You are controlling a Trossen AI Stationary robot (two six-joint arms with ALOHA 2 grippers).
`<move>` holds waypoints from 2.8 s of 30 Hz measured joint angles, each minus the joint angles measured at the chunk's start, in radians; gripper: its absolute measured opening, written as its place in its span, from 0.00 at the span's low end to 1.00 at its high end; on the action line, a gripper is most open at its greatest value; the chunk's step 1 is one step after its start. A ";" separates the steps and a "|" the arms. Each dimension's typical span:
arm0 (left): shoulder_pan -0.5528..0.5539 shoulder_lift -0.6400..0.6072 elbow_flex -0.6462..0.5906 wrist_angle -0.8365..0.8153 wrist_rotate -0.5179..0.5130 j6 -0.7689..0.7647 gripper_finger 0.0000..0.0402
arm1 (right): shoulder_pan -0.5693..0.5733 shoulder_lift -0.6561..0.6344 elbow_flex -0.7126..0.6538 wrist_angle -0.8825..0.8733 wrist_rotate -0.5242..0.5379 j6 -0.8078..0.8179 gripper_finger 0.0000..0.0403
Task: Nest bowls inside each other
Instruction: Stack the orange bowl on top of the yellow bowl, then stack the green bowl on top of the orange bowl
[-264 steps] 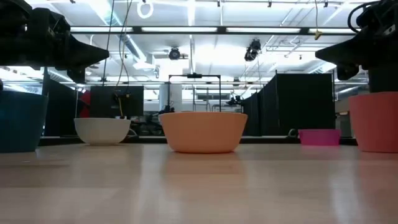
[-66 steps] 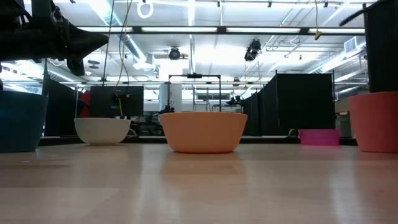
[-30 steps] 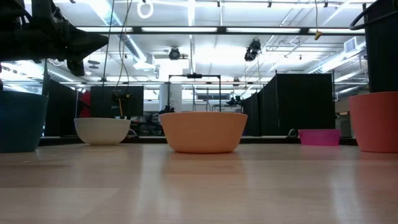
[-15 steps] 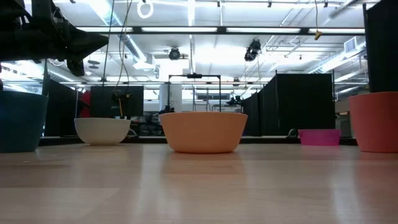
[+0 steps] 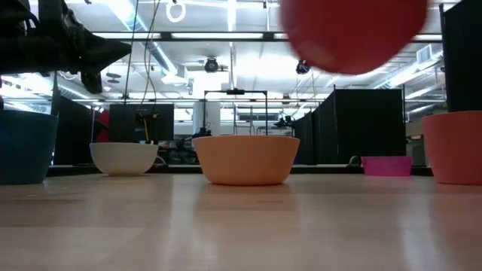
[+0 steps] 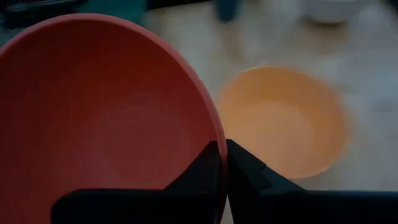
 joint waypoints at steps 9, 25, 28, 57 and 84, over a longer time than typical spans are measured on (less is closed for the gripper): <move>0.000 0.000 0.000 0.000 0.001 -0.031 0.01 | -0.255 0.211 0.173 0.000 -0.118 -0.055 0.00; 0.000 0.000 0.000 -0.116 0.001 -0.027 0.00 | -0.414 0.492 0.300 -0.064 -0.159 -0.056 0.00; 0.000 0.000 0.000 -0.141 0.001 -0.027 0.00 | -0.435 0.518 0.310 -0.085 -0.161 -0.055 0.00; 0.000 0.000 0.000 -0.180 0.000 -0.027 0.01 | -0.445 0.517 0.310 -0.085 -0.257 -0.070 0.27; -0.001 0.038 0.182 -0.431 0.462 -0.091 0.00 | -0.381 0.330 0.310 0.023 -0.313 -0.200 0.12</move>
